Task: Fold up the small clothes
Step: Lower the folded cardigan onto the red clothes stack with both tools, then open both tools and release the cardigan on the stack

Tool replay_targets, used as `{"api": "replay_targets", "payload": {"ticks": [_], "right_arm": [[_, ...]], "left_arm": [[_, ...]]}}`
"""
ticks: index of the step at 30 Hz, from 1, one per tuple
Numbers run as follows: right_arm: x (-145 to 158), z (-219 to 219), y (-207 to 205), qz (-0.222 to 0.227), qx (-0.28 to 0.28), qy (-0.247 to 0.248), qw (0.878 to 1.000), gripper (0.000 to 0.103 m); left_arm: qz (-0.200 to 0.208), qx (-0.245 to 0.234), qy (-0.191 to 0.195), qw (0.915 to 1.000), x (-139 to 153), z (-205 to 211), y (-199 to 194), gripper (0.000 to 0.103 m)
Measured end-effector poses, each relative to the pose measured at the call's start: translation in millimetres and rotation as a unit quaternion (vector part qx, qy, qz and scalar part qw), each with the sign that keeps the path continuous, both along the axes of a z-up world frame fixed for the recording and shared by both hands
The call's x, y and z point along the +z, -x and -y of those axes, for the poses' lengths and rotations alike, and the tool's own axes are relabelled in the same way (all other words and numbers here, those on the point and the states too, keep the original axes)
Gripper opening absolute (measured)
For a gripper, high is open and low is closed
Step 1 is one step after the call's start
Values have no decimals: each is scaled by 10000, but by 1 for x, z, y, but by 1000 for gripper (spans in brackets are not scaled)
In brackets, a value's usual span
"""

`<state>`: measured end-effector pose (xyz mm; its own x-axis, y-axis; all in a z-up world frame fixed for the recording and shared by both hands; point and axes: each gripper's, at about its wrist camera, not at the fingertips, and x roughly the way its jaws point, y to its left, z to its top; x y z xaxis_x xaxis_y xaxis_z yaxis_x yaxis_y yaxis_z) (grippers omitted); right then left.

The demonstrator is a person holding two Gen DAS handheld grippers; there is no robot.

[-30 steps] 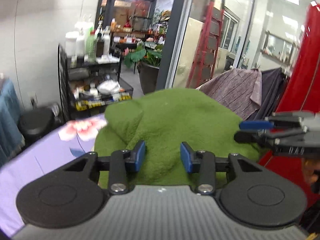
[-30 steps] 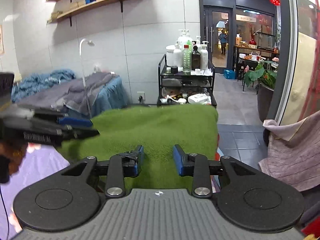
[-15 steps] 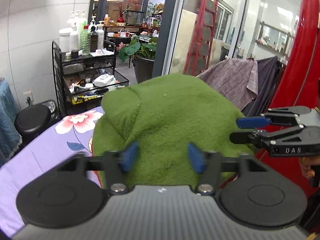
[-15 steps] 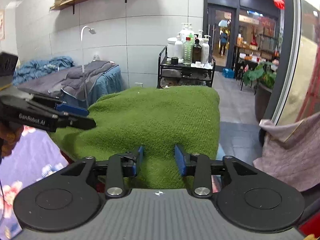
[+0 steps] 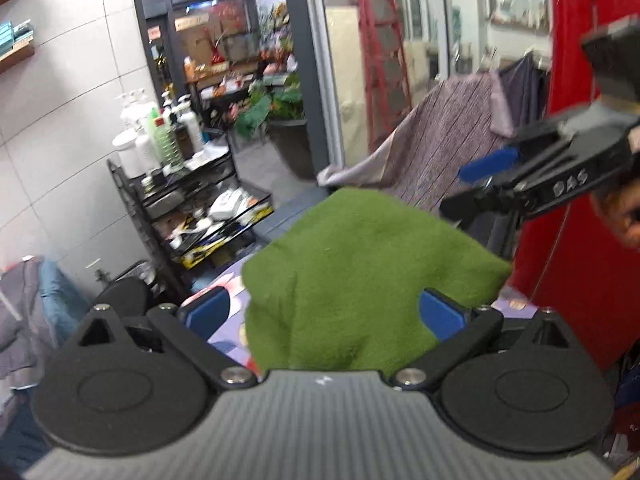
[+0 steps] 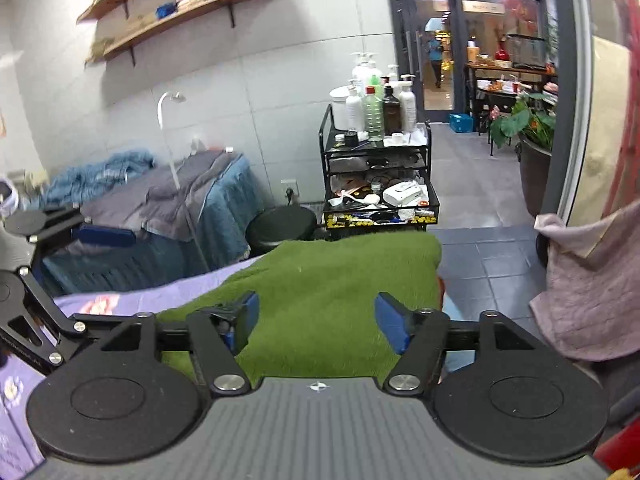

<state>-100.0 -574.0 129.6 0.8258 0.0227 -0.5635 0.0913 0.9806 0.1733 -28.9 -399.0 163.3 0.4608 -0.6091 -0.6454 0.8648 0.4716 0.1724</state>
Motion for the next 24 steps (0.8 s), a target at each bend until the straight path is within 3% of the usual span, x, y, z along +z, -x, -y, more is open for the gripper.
{"api": "replay_targets", "payload": {"ticks": [8, 13, 15, 18, 24], "right_arm": [[17, -5, -23, -1167, 491, 238, 9917, 103], [-1, -21, -41, -2238, 1016, 621, 9673, 103], [-8, -28, -43, -2507, 1171, 712, 9583, 103], [-10, -36, -45, -2651, 1242, 884, 9521, 103], [-11, -39, -49, -2925, 1377, 1143, 9394, 103]], "left_arm": [[-251, 161, -706, 9971, 13, 17, -5, 103], [-793, 342, -1177, 9893, 0, 25, -16, 103], [-833, 399, -1312, 9870, -6, 26, -17, 103], [-871, 382, -1495, 9842, -12, 27, -17, 103], [-1003, 418, -1504, 9826, -16, 29, -20, 103]]}}
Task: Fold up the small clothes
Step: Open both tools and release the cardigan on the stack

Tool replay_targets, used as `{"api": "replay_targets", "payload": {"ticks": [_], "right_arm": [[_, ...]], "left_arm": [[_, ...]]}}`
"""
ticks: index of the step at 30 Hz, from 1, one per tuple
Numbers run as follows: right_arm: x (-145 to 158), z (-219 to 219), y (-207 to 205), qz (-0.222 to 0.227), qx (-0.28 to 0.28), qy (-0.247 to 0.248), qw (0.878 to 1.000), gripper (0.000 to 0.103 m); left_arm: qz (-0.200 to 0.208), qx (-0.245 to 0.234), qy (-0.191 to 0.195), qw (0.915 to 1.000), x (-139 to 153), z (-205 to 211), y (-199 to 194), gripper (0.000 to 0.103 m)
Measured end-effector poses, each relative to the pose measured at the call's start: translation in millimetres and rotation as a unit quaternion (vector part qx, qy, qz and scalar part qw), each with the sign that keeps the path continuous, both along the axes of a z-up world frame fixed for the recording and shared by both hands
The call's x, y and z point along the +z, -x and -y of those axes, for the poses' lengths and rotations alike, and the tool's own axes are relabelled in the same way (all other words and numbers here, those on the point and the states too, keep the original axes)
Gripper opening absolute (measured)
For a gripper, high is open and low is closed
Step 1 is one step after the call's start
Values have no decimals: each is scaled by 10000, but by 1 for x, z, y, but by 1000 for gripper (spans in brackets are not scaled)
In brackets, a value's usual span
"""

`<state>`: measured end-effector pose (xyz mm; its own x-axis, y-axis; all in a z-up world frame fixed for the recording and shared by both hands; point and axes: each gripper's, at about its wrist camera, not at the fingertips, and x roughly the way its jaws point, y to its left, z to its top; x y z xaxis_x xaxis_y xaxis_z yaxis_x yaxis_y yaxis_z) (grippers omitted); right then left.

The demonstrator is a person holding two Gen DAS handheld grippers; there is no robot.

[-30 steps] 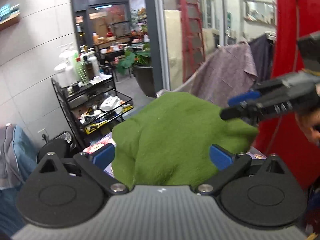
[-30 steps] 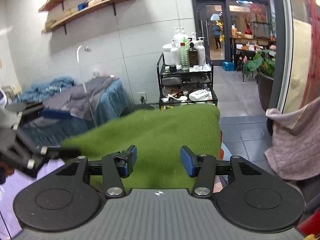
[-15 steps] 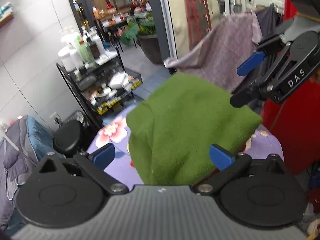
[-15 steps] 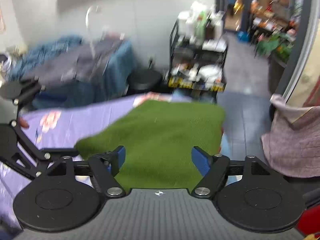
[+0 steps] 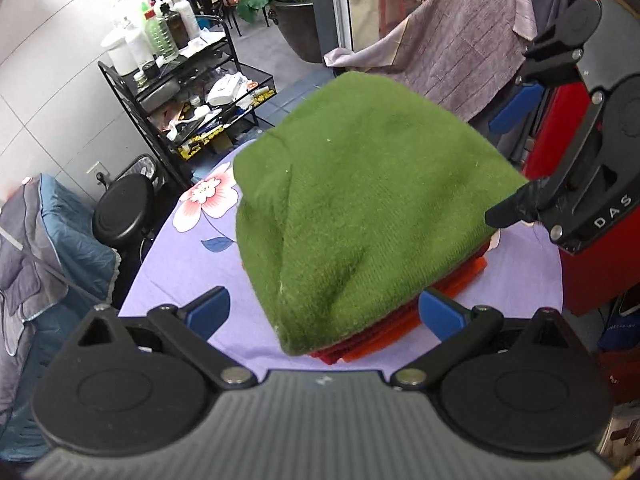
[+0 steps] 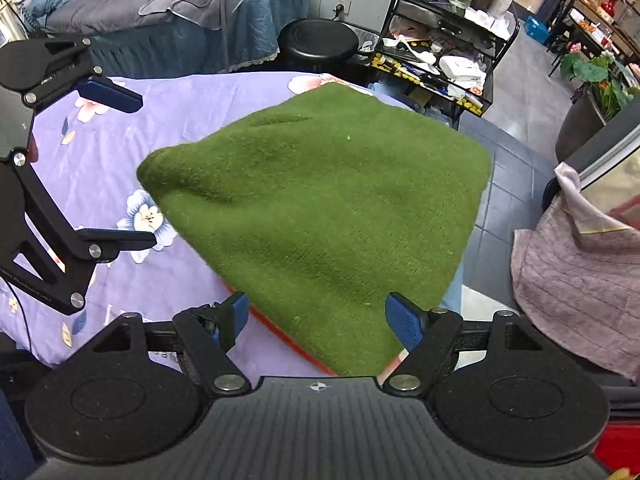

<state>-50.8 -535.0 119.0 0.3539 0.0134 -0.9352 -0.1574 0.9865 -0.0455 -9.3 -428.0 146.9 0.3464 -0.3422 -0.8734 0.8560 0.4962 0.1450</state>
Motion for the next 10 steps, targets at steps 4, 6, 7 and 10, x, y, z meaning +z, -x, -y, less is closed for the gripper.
{"api": "replay_targets", "payload": {"ticks": [4, 6, 7, 10], "right_arm": [[2, 1, -2, -4, -2, 16, 10000, 103], [2, 1, -3, -19, -6, 30, 10000, 103], [2, 2, -3, -30, -15, 34, 10000, 103], [1, 4, -6, -52, -85, 4, 9999, 103]], "left_arm": [[-35, -3, 56, 10000, 0, 1, -1, 103], [-65, 4, 136, 9999, 2, 1, -2, 103], [-41, 19, 152, 9999, 2, 1, -2, 103], [42, -13, 19, 10000, 3, 4, 1, 103]]}}
